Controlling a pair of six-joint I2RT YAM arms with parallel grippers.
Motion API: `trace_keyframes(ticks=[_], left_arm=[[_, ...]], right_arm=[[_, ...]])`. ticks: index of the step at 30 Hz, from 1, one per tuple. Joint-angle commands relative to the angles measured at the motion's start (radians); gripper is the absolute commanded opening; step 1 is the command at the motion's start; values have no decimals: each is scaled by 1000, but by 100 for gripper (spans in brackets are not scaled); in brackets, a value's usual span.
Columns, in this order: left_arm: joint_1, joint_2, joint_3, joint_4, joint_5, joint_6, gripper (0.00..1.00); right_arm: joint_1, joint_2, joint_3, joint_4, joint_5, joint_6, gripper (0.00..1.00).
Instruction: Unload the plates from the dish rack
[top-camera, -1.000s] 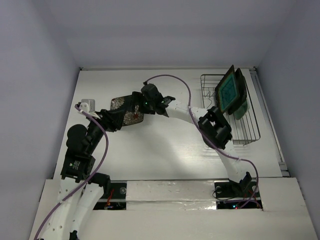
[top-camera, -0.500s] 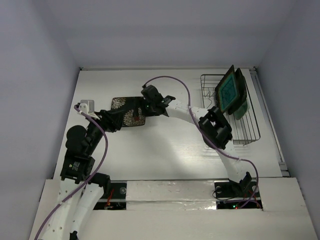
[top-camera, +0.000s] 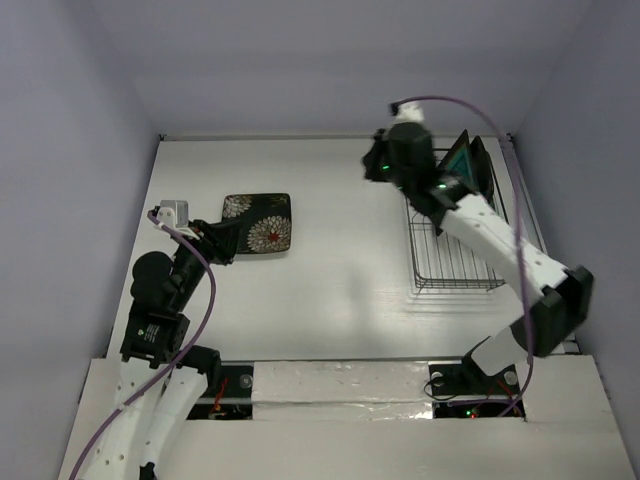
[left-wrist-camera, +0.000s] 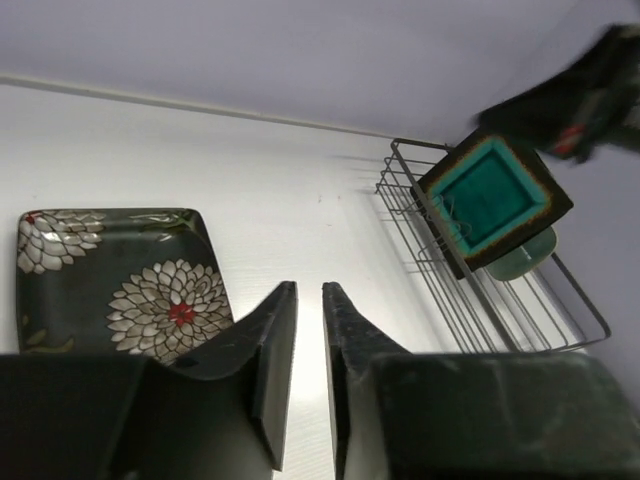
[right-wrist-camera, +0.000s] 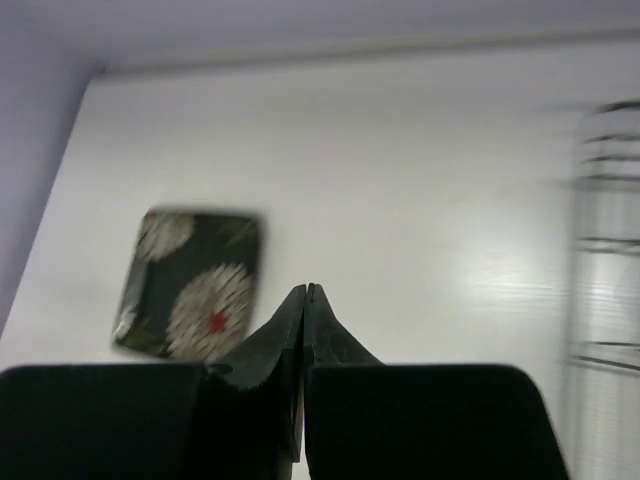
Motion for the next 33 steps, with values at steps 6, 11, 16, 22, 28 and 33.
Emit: trace_keyframes(ticks=[6,11,16,22,28,33], left_arm=[[-2,13,43,37,-14,3,0],[-2,67,44,34,-16,7,0],[-2,72,38,37,-14,4,10],[-2,58,29,47,-25,7,17],[-2,58,29,50,-28,8,20],[-2,56,27,53,-20,7,21]], right_arm=[[-363,-284,-156,-190,145,-172,0],[-516,-261,-69,-290,205,-238,17],[-612,-178,-21,-299,73,-287,61],[-639,-27,75,-340,42,-323,61],[-649,61,140,-360,5,-347,54],[-649,126,171,-374,11,-356,43]])
